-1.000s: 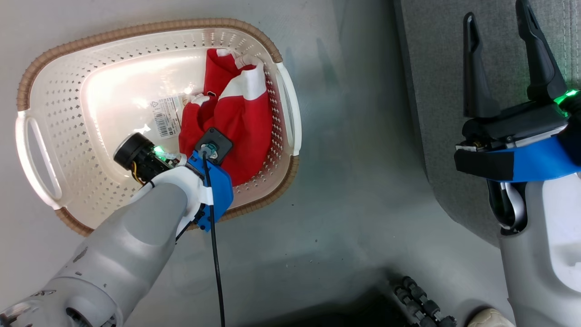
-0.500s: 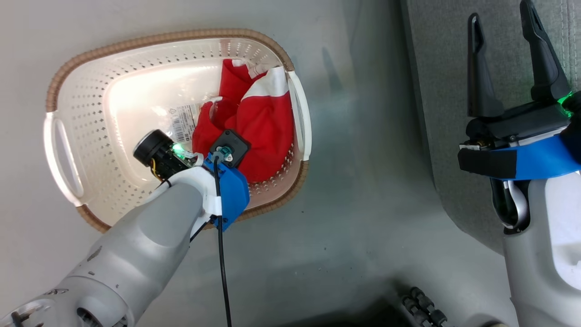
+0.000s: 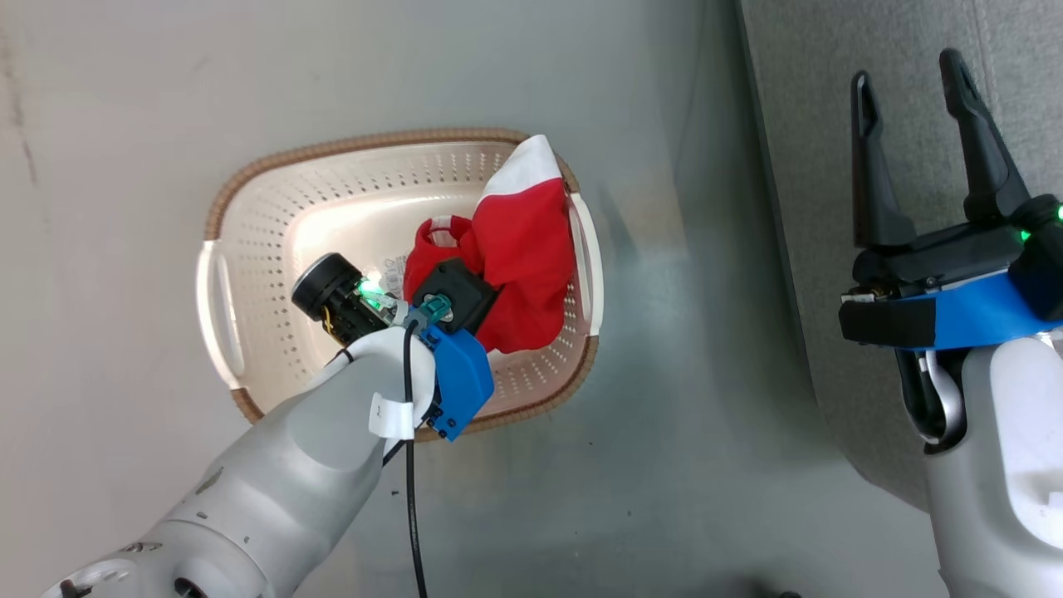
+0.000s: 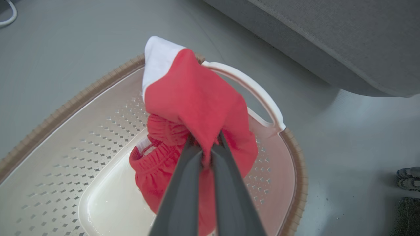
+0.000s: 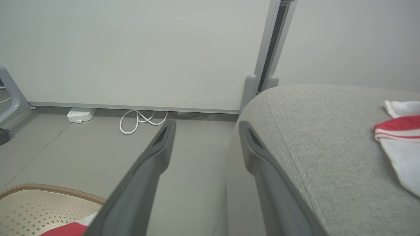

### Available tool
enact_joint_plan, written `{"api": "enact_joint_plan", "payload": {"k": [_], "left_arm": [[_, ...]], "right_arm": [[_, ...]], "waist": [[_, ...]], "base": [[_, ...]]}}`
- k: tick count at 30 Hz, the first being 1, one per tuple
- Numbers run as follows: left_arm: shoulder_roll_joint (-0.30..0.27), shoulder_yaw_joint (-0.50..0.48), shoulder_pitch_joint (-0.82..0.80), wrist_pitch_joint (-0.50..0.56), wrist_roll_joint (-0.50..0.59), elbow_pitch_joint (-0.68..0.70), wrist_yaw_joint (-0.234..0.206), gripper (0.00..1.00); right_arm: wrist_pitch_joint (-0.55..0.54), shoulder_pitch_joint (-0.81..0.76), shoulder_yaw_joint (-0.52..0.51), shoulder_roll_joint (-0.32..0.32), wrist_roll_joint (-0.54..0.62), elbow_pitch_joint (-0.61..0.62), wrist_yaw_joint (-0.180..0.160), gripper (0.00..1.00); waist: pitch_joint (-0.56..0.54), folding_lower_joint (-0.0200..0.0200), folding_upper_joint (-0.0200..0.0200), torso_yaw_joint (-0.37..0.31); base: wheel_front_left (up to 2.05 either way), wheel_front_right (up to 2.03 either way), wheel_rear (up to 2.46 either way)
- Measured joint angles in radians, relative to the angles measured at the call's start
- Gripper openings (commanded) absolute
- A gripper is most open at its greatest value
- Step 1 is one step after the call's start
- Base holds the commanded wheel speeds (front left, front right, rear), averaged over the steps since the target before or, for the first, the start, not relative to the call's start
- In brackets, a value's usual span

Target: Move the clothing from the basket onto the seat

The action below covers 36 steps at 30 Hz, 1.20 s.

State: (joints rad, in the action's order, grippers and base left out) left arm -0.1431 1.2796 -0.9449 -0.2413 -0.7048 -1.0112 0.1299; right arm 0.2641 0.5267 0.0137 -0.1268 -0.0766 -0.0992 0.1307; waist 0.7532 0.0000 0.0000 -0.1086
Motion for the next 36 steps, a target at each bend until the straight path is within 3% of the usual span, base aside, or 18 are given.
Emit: {"api": "enact_joint_plan", "payload": {"k": [9,22,36], "left_arm": [[0.011,-0.043,0.025,-0.020,-0.024,0.053,0.000,0.00],[-0.019,-0.292,0.115,-0.020,0.127,0.252,-0.007,0.00],[0.013,-0.413,0.131,-0.020,0.240,0.369,-0.006,0.00]], "right_arm": [[0.000,-0.065,-0.023,-0.011,0.001,-0.031,0.000,1.00],[0.000,-0.175,-0.047,-0.004,0.003,-0.065,0.000,1.00],[0.000,-0.271,-0.052,0.008,0.002,-0.100,0.000,1.00]], "waist": [[-0.129,0.0000,0.0000,0.047],[-0.325,-0.0001,0.0001,0.098],[-0.519,-0.0002,0.0000,0.132]], "base": [[0.00,0.00,0.00],[0.00,0.00,0.00],[0.00,0.00,0.00]]}}
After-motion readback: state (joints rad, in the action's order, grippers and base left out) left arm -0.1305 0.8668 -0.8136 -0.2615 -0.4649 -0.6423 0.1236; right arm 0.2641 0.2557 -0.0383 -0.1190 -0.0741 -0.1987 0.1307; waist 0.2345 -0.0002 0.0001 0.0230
